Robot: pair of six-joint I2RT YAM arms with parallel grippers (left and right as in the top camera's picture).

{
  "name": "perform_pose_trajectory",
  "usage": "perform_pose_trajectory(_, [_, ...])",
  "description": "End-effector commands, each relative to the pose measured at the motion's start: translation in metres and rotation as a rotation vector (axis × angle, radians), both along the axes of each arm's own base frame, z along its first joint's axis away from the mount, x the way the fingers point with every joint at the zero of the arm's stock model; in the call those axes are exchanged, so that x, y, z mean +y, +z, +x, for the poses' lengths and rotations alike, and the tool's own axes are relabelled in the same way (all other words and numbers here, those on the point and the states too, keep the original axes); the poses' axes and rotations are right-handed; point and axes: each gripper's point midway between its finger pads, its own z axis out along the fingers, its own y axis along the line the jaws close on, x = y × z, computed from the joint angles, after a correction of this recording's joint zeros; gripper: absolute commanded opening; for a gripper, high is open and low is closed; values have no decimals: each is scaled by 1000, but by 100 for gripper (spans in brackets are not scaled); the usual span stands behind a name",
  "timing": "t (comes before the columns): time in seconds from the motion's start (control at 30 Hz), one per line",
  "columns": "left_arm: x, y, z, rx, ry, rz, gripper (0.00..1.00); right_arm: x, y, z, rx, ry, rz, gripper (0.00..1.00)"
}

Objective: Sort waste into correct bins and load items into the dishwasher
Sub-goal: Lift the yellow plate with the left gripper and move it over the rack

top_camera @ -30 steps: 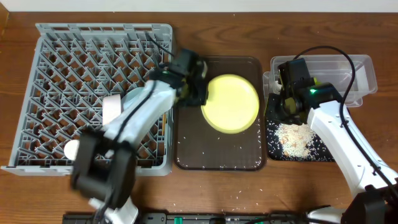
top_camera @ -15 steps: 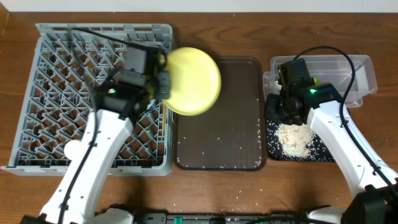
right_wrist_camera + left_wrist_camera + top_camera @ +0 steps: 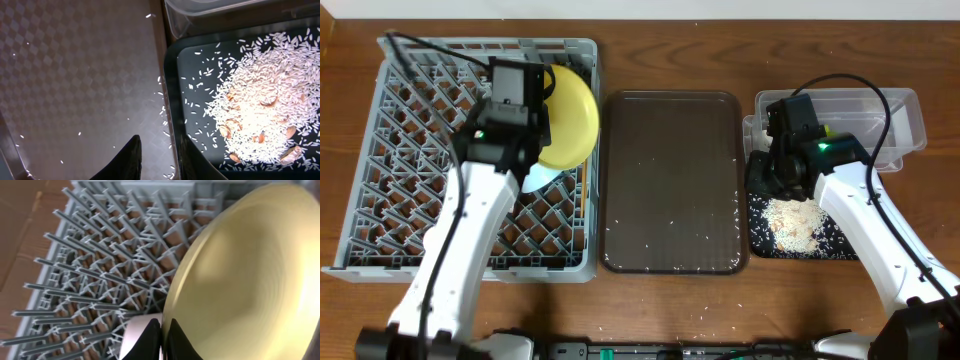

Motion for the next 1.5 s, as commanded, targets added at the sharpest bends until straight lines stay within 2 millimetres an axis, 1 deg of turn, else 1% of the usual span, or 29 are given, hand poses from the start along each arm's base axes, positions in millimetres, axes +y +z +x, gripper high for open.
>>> perform_pose_trajectory(0.0, [11,-15,10,36,35,82,7,4,2,-2,-6,23,-1,24])
perform_pose_trajectory(0.1, [13,-18,13,36,54,115,7,4,2,-2,-5,24,0,24])
perform_pose_trajectory(0.3, [28,-7,8,22,115,214,7,5,2,-2,-4,26,6,24])
perform_pose_trajectory(0.63, [30,1,14,-27,137,223,7,5,2,-1,-8,25,8,25])
perform_pose_trajectory(0.73, [27,-5,13,-6,119,201,9,5,2,-2,-7,25,7,25])
perform_pose_trajectory(0.77, [25,-8,12,0,117,169,17,5,2,-2,-6,26,7,25])
perform_pose_trajectory(0.8, [25,-15,11,5,138,95,34,5,2,-3,-2,25,7,25])
perform_pose_trajectory(0.87, [30,-24,9,5,185,-19,50,5,1,-4,1,27,6,25])
perform_pose_trajectory(0.93, [36,-35,10,11,228,-217,59,6,1,-4,2,28,11,28])
perform_pose_trajectory(0.97, [37,-38,10,12,238,-287,60,6,1,-4,2,28,11,29])
perform_pose_trajectory(1.0, [39,-41,10,8,267,-429,61,6,1,-4,1,28,12,29])
perform_pose_trajectory(1.07, [44,-42,12,-3,287,-599,61,6,2,-4,1,29,12,31])
perform_pose_trajectory(1.17, [33,-43,21,6,212,-839,61,9,2,-2,-9,34,15,32])
perform_pose_trajectory(1.3, [25,-69,26,80,202,-923,60,9,2,-2,-9,35,15,32])
perform_pose_trajectory(1.33, [23,-77,27,102,201,-938,59,9,2,-2,-8,35,15,32])
perform_pose_trajectory(1.37, [22,-87,28,126,209,-947,55,9,2,-2,-8,35,14,32])
perform_pose_trajectory(1.4, [23,-94,28,140,213,-947,49,9,2,-2,-9,34,15,32])
perform_pose_trajectory(1.47, [24,-96,32,131,190,-932,37,9,2,-2,-9,35,15,33])
